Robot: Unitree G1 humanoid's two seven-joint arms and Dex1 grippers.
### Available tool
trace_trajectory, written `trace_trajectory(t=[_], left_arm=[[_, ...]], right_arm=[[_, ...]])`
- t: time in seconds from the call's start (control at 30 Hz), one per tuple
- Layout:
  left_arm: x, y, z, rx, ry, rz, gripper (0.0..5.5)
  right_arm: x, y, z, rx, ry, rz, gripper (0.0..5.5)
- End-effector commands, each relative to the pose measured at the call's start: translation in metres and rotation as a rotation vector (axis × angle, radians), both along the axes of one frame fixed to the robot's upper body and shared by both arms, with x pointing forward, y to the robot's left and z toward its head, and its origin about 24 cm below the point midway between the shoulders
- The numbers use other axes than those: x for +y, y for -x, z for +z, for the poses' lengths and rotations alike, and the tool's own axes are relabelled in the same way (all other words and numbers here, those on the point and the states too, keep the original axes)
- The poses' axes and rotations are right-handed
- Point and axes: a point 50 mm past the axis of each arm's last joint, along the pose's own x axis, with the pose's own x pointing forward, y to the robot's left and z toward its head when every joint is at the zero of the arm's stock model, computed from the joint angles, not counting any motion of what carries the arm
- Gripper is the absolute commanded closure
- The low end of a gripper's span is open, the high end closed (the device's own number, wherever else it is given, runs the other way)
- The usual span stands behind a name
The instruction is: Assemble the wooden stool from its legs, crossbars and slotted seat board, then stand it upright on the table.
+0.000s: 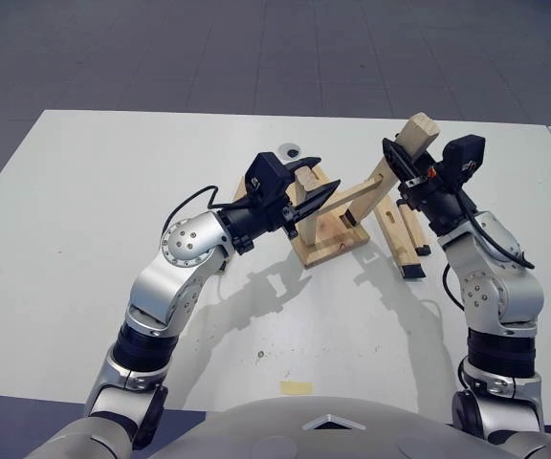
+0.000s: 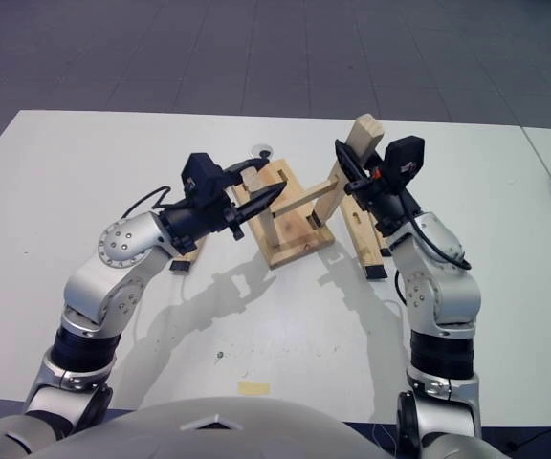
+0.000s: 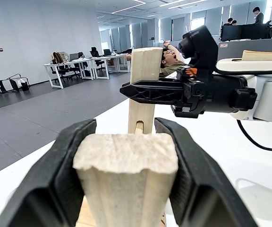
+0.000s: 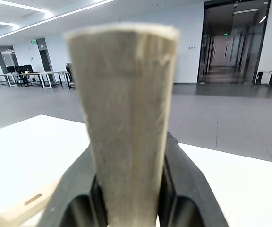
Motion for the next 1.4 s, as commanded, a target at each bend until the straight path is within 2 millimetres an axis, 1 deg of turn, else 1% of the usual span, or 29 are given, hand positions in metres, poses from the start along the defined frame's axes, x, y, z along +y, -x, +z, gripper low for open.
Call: trace_trajectory(t=[0.03, 0.13, 0.23, 0.3, 0.37, 0.47, 0.53, 0.6, 0.63, 0.67, 0.77, 0.8, 0.83, 0.87, 0.9, 0.97, 1.13, 1.2, 1.23, 1.4], left_arm=[[0.003, -0.001, -0.037, 0.166, -0.111, 0.034, 3.44], [0.003, -0.001, -0.038, 0.167, -0.113, 0.035, 3.44], [0.002, -0.001, -0.038, 0.165, -0.117, 0.034, 3.44], [0.002, -0.002, -0.038, 0.163, -0.119, 0.033, 3.44], [0.001, -0.001, -0.038, 0.163, -0.121, 0.03, 3.44], [0.0, 0.0, -0.039, 0.162, -0.129, 0.021, 3.44], [0.0, 0.0, -0.039, 0.161, -0.131, 0.02, 3.44], [0.0, 0.0, -0.039, 0.159, -0.133, 0.02, 3.44], [0.0, 0.0, -0.038, 0.158, -0.133, 0.019, 3.44], [0.001, 0.0, -0.038, 0.156, -0.133, 0.02, 3.44], [0.001, -0.002, -0.035, 0.151, -0.118, 0.023, 3.44], [0.001, -0.003, -0.033, 0.149, -0.11, 0.023, 3.44], [0.002, -0.004, -0.032, 0.147, -0.106, 0.025, 3.44], [0.002, -0.004, -0.033, 0.147, -0.107, 0.025, 3.44], [0.002, -0.004, -0.033, 0.147, -0.111, 0.026, 3.44], [0.003, -0.004, -0.034, 0.15, -0.112, 0.024, 3.44], [0.005, -0.003, -0.032, 0.157, -0.101, 0.017, 3.44], [0.007, -0.005, -0.032, 0.153, -0.1, 0.025, 3.44], [0.007, -0.006, -0.031, 0.152, -0.1, 0.029, 3.44], [0.007, -0.006, -0.032, 0.152, -0.099, 0.036, 3.44]], right_arm=[[0.013, 0.003, -0.025, 0.255, -0.103, 0.079, 4.48], [0.009, 0.003, -0.028, 0.303, -0.071, 0.072, 4.49], [0.009, 0.006, -0.036, 0.341, 0.033, 0.095, 4.49], [0.01, 0.009, -0.043, 0.364, 0.098, 0.109, 4.49], [0.01, 0.013, -0.058, 0.415, 0.153, 0.109, 4.49], [0.005, 0.019, -0.074, 0.482, 0.196, 0.057, 4.47], [0.001, 0.023, -0.082, 0.517, 0.215, 0.031, 4.46], [0.0, 0.023, -0.083, 0.516, 0.223, 0.022, 4.45], [0.001, 0.021, -0.079, 0.485, 0.212, 0.022, 4.45], [0.003, 0.014, -0.066, 0.392, 0.165, 0.02, 4.45], [0.007, -0.002, -0.012, 0.102, -0.048, 0.041, 4.45], [0.007, -0.005, 0.0, 0.045, -0.096, 0.055, 4.45], [0.007, -0.006, 0.009, 0.008, -0.122, 0.069, 4.49], [0.006, -0.008, 0.014, -0.013, -0.142, 0.073, 4.13], [0.005, -0.009, 0.017, -0.027, -0.153, 0.073, 4.04], [0.003, -0.01, 0.024, -0.059, -0.18, 0.073, 3.65], [0.001, -0.013, 0.041, -0.114, -0.246, 0.079, 2.85], [-0.001, -0.014, 0.043, -0.116, -0.246, 0.069, 2.5], [-0.002, -0.014, 0.043, -0.115, -0.244, 0.065, 2.43], [-0.001, -0.012, 0.036, -0.086, -0.238, 0.073, 1.65]])
